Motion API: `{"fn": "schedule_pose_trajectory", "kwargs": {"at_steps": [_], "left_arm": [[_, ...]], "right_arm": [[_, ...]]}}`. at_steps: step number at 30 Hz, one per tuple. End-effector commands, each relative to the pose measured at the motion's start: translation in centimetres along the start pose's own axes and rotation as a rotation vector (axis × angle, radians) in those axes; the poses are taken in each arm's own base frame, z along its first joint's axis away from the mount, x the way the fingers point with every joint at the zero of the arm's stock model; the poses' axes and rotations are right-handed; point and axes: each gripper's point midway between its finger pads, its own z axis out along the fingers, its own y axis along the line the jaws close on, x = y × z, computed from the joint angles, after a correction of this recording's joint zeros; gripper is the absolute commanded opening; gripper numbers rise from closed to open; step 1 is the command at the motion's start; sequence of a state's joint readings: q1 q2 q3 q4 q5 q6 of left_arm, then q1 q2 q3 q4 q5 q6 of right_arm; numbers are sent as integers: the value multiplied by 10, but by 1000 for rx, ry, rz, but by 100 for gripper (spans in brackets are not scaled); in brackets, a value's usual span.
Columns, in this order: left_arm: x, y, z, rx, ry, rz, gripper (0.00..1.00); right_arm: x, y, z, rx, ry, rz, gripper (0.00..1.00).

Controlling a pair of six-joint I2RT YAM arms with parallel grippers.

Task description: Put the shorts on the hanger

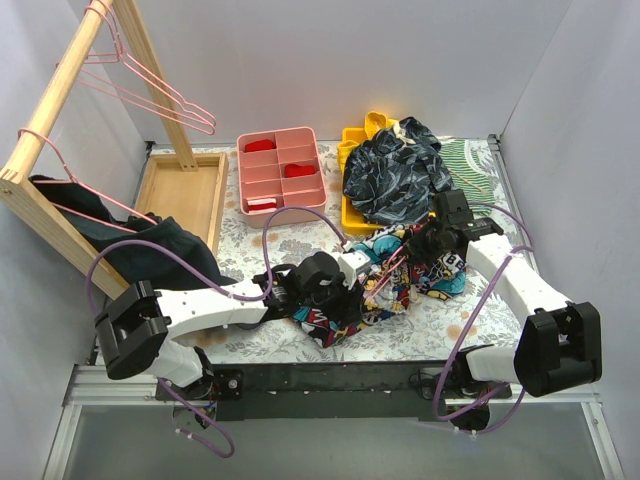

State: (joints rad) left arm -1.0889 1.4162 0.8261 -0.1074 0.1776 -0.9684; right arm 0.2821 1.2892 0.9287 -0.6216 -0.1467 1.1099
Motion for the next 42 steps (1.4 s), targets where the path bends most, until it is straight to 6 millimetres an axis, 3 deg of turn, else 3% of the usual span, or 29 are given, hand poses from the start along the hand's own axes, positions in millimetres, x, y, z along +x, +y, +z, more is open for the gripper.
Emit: {"fn": "schedule_pose_trajectory", "kwargs": {"at_steps": [1,6,9,13,19,24,26,27,29,30,33,36,39,40,42], "left_arm": [[-21,-14,-1,57,-86,10,45],[-17,-25,3,135,-103,-39,47],[-15,-34,4,185,-107,-87,43],[-18,-46,1,255,-137,-144,32],[-26,-63,-7,349,-169,-243,2],[-30,-73,-13,403,-176,-280,0],[-35,-79,-20,428,-194,-282,0],[-36,-79,-22,430,-204,-287,0],[-42,-81,-30,445,-245,-294,0],[-45,-81,-33,447,-259,-299,0],[-51,-87,-41,477,-295,-317,0],[-65,-95,-49,492,-352,-306,0],[-82,-100,-61,485,-417,-302,0],[-90,-102,-67,483,-439,-307,0],[-107,-103,-81,473,-504,-305,0]], "right_arm": [[1,34,-19,-121,9,-80,1],[6,44,-21,-151,31,-138,1],[9,48,-22,-163,39,-172,1],[13,54,-26,-193,52,-225,1],[19,62,-35,-227,57,-298,1],[17,67,-48,-240,28,-337,1],[13,71,-55,-251,-1,-366,21],[12,71,-57,-252,-9,-375,45],[7,74,-65,-261,-53,-407,61],[4,78,-71,-271,-72,-419,74],[-3,91,-88,-305,-130,-464,86],[-7,100,-101,-324,-158,-511,91],[-16,115,-126,-343,-219,-561,94],[-25,128,-144,-357,-285,-571,95],[-37,131,-162,-326,-353,-595,96]]}}
